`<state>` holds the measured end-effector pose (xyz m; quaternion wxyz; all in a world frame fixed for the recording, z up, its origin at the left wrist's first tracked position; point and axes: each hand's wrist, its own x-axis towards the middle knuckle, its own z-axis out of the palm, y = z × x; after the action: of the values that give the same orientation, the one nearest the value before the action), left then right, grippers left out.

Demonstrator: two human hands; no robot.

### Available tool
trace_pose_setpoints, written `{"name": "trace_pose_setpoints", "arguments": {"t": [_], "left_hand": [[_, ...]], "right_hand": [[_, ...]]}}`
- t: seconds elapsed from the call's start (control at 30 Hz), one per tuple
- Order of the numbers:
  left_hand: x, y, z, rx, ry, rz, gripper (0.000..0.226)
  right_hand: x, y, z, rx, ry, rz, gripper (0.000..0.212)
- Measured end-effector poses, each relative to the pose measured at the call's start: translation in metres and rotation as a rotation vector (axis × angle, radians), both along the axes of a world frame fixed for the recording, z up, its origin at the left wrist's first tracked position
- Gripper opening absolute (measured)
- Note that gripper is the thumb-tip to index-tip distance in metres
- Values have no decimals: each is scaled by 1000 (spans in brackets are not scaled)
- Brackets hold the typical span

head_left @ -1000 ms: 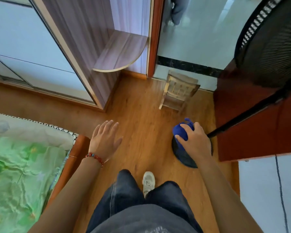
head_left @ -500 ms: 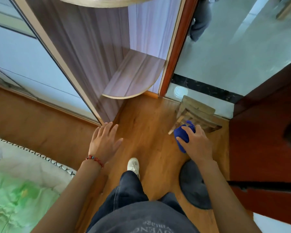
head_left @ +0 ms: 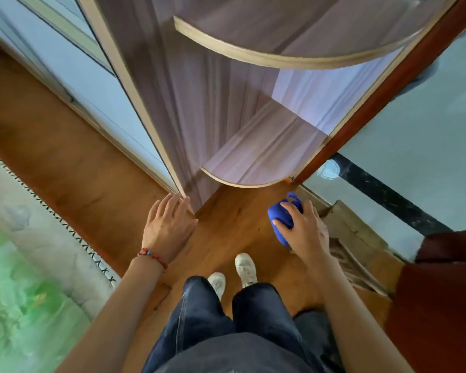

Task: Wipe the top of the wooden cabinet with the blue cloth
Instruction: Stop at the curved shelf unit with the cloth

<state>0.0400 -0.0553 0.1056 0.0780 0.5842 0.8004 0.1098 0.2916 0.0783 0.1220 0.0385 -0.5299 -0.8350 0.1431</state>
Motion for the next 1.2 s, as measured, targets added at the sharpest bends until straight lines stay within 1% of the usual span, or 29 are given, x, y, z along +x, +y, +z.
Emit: {"name": "trace_pose_setpoints", "arguments": {"t": [0.13, 0.2, 0.33, 0.53, 0.63, 0.77, 0.87, 1.0, 1.2], "left_hand": [[-5, 0, -9, -49, -4, 123, 55], [-3, -1, -14, -77, -6, 197, 56], [0, 3, -26, -107, 6, 297, 58], [1, 11, -57, -177, 11, 306, 62], [-2, 16, -74, -177, 4, 316, 59], [-5, 18, -93, -183, -9, 334, 63], [-6, 17, -104, -161, -14, 355, 59], [-8, 14, -114, -160, 11, 377, 56], [-8, 11, -119, -203, 12, 414, 59]], "right_hand": [[-23, 38, -18, -30, 21, 154, 42], [-32, 55, -27, -34, 61, 212, 41], [-51, 87, -50, -44, 91, 265, 39], [-87, 123, -103, -111, 180, 206, 40], [-109, 136, -136, -181, 256, 116, 37], [-136, 153, -179, -274, 331, 11, 36], [-153, 168, -206, -323, 342, -53, 35], [-168, 187, -228, -330, 346, -79, 37], [-163, 199, -244, -378, 222, -16, 40]]}}
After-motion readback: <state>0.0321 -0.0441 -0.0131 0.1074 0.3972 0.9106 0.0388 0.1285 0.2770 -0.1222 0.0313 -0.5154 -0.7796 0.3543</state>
